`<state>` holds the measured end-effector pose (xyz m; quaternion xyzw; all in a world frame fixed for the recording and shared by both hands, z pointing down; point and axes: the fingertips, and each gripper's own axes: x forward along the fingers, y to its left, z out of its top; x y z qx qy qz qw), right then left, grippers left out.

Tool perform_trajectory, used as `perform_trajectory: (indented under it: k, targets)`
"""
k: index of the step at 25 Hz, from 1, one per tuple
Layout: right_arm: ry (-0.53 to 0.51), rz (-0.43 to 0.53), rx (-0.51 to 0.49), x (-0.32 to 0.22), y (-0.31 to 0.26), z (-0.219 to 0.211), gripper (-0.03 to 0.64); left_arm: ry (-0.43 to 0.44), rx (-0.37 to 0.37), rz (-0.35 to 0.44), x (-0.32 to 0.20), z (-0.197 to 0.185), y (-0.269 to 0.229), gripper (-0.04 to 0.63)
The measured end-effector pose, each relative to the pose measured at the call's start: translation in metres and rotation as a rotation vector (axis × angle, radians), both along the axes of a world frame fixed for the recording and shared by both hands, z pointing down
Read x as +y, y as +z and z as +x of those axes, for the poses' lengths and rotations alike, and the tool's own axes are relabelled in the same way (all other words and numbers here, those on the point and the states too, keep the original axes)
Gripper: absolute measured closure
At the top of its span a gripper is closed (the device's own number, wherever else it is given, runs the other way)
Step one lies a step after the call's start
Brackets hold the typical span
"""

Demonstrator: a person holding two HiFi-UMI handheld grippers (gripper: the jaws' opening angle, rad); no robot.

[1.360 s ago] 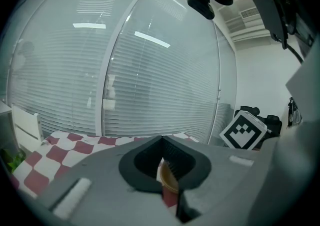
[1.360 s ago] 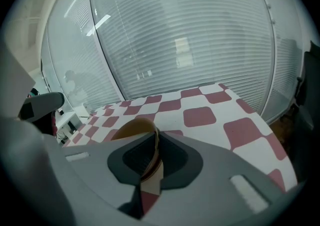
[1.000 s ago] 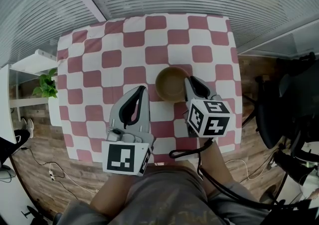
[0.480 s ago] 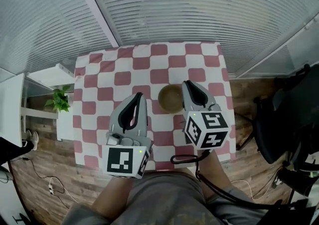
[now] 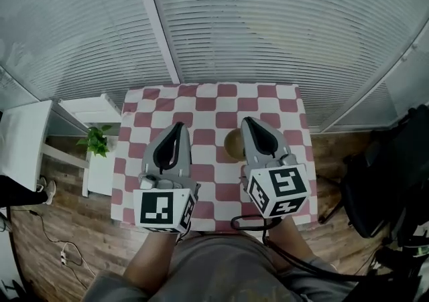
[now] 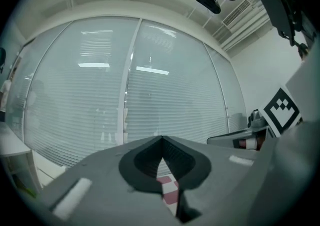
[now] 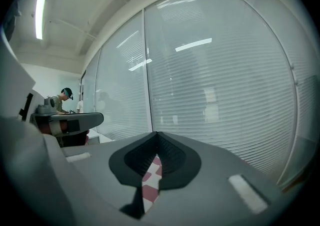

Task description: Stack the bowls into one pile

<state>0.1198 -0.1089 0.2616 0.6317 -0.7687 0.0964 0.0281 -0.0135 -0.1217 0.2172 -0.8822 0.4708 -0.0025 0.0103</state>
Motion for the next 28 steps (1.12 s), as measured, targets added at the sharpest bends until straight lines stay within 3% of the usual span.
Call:
perform_trajectory:
  k: [12, 28]
  targets:
    - [0.028, 0.041, 0.056, 0.025, -0.014, -0.051, 0.592, 0.020, 0.009, 0.034, 0.016, -0.054, -0.018, 0.595]
    - [0.034, 0.087, 0.078, 0.024, -0.030, -0.069, 0.592, 0.069, 0.017, 0.068, 0.015, -0.060, -0.030, 0.595]
